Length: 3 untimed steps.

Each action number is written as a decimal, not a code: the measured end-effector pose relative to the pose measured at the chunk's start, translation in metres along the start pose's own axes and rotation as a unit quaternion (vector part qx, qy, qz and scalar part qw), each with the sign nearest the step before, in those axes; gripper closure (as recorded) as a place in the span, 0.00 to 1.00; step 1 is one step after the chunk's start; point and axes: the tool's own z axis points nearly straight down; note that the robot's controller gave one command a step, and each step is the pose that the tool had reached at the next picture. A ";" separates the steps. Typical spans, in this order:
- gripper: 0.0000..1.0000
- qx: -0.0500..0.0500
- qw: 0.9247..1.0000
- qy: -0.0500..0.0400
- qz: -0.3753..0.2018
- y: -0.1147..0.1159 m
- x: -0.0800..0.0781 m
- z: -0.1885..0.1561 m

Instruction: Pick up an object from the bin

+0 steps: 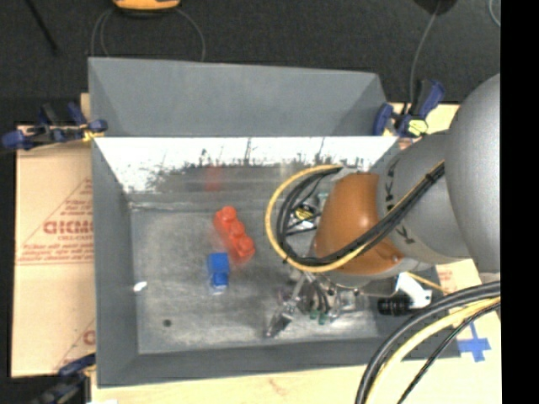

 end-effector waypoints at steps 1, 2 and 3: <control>0.00 -0.002 0.991 -0.004 0.131 -0.009 -0.040 -0.026; 0.00 -0.001 0.994 -0.002 0.106 -0.020 -0.040 -0.003; 1.00 -0.001 0.994 -0.003 0.105 -0.019 -0.040 -0.004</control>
Offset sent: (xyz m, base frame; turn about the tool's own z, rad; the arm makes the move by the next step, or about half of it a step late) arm 0.0300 -0.0240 0.0243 0.2631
